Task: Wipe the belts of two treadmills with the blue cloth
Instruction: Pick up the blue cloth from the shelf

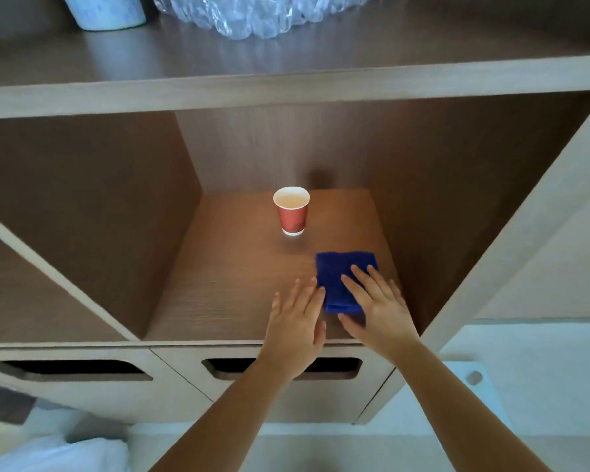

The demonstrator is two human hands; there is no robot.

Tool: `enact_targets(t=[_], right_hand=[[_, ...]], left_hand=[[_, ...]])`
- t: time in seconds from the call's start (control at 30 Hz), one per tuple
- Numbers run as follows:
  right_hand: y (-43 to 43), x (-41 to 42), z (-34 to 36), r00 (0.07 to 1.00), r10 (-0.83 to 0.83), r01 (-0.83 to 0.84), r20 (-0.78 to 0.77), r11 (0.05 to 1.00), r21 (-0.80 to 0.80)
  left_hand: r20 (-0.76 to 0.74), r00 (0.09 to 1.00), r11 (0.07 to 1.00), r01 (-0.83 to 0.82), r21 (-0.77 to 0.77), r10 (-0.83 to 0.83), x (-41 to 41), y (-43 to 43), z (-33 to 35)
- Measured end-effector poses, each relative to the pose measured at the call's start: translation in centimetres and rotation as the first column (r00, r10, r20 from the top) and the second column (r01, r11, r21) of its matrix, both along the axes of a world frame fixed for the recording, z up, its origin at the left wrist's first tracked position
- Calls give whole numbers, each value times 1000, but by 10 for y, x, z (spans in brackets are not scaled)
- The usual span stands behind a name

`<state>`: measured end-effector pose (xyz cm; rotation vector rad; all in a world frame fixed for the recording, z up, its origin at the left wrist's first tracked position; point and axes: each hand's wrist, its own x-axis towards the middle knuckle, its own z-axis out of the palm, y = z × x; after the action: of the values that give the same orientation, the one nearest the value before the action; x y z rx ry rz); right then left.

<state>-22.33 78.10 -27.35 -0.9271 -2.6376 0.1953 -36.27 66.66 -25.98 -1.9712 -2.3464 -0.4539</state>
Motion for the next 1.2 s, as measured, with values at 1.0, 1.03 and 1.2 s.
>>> enact_targets(t=[1.0,1.03,1.2], right_hand=[[-38,47,-36,984,93,-75,-153,990,123],[-32,48,-36,984,114,-95,-134,986,138],[-19,40,-32,983,144,-122,-112,976,180]], left_hand=[[19,982,969,184,164,-189,9,-15,-47],[33,981,969,184,166,-192,9,-13,-48],[158,973,978,147,145,-170,8,-13,-52]])
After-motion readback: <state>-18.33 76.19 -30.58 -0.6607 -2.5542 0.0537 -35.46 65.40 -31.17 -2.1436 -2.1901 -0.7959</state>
